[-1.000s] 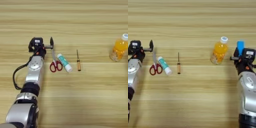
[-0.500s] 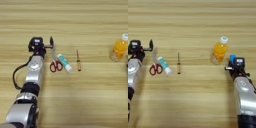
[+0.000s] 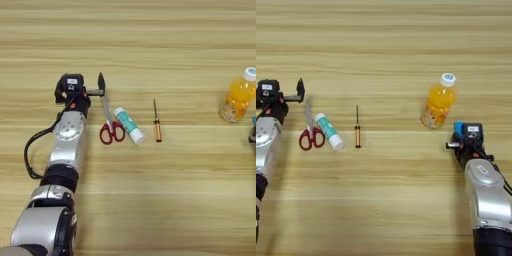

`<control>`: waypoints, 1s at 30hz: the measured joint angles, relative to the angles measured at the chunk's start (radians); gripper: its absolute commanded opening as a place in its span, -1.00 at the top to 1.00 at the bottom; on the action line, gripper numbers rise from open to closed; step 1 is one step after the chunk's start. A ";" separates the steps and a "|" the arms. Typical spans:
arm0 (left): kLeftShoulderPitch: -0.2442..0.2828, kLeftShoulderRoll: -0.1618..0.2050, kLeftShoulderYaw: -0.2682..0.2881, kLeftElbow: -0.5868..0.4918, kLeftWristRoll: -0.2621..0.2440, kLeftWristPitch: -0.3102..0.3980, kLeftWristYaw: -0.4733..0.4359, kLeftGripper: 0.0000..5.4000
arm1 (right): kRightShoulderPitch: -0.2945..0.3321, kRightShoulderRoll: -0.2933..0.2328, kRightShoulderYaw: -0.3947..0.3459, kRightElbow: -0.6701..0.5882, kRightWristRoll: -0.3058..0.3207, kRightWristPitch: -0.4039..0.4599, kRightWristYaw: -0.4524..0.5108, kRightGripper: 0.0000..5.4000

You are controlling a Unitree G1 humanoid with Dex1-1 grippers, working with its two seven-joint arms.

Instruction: Move the objects on the table

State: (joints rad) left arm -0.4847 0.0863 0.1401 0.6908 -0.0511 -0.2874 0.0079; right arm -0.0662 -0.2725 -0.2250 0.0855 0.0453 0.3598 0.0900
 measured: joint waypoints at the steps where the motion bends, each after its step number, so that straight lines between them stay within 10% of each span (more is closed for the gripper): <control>1: 0.000 0.000 0.000 0.000 0.000 0.000 0.000 -1.00 | -0.001 0.001 0.000 0.000 0.000 0.000 0.001 0.29; 30: -0.015 0.053 0.078 0.062 -0.032 0.014 0.038 -1.00 | -0.027 0.036 -0.080 -0.062 0.038 -0.307 -0.065 -0.92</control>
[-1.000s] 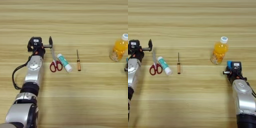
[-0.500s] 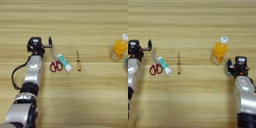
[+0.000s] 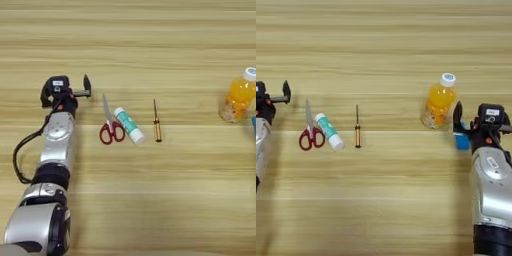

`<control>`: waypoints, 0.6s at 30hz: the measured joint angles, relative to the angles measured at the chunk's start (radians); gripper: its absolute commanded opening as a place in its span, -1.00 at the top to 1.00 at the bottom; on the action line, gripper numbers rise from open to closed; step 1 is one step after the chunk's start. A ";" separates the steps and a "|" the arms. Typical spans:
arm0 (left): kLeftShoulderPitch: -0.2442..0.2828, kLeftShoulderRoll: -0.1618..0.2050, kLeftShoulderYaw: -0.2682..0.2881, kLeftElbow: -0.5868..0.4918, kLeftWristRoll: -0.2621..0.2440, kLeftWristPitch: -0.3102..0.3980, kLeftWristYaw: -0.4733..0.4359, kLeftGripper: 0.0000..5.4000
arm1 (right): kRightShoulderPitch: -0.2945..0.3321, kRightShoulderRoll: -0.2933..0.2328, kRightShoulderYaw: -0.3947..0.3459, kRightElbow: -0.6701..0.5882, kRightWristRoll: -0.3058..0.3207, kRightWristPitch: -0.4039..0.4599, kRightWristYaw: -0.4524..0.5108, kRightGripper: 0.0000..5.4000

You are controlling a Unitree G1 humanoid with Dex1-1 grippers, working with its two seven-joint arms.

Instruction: Move the objects on the table

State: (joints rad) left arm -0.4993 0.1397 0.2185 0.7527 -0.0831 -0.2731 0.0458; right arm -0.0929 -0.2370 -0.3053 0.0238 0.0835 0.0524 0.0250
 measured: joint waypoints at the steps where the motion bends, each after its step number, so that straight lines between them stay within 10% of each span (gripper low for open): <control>1: 0.000 0.001 0.004 0.001 -0.004 0.001 -0.001 -1.00 | -0.003 0.000 0.000 0.010 -0.001 -0.007 -0.006 -0.97; 18: 0.000 0.000 0.004 0.002 -0.005 0.001 -0.012 -1.00 | -0.009 -0.002 -0.012 0.063 -0.027 -0.067 -0.065 -1.00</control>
State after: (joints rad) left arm -0.4994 0.1397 0.2229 0.7552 -0.0882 -0.2718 0.0339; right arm -0.1014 -0.2389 -0.3175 0.0864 0.0566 -0.0147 -0.0399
